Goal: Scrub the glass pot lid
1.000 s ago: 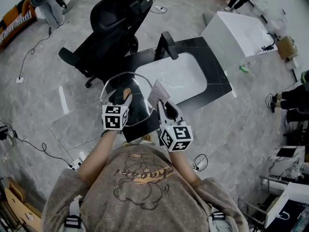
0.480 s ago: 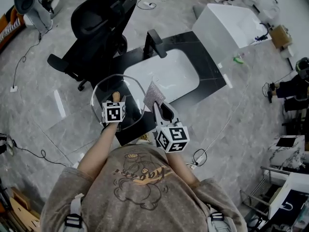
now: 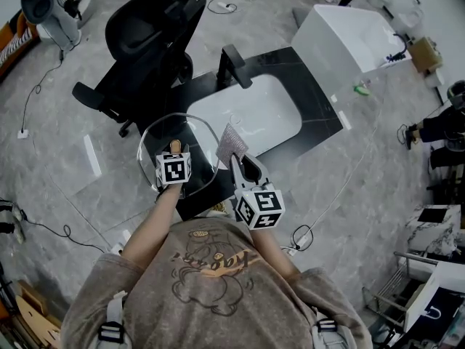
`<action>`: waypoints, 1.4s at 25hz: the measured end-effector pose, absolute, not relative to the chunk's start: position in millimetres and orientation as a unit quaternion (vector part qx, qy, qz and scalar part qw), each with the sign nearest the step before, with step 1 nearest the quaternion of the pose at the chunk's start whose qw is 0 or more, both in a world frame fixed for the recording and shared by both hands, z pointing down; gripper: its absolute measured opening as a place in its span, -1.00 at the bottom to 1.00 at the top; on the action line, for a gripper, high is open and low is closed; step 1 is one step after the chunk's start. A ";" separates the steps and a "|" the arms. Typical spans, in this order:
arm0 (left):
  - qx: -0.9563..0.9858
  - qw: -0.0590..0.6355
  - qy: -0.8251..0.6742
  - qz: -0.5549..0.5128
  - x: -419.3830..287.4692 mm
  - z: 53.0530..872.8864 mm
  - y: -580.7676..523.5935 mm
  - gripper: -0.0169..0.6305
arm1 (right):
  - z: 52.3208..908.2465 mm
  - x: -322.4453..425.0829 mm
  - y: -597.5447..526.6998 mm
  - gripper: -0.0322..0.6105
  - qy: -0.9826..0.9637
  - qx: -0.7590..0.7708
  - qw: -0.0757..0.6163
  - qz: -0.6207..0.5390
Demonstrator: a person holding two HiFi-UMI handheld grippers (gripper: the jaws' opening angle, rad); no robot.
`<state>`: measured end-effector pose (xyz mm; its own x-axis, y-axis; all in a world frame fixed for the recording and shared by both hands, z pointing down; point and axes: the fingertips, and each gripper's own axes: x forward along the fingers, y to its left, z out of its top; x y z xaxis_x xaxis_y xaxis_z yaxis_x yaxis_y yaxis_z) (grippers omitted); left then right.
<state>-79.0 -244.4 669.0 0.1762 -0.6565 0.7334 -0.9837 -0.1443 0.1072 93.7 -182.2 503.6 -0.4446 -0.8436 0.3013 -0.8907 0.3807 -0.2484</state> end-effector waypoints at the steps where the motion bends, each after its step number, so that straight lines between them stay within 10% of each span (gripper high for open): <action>1: 0.703 0.304 -0.583 0.271 -79.1 667.7 -244.3 -0.28 | 504.1 93.0 -182.5 -0.65 -0.829 0.522 0.063 0.189; 20: 0.739 0.338 -0.522 0.260 -80.5 635.0 -226.2 -0.40 | 506.5 91.3 -195.9 -0.65 -0.839 0.508 0.073 0.180; 35: 0.708 0.602 -0.299 -0.217 -68.7 525.8 -219.4 -0.40 | 494.8 132.3 -198.6 -0.65 -0.820 0.540 0.063 0.180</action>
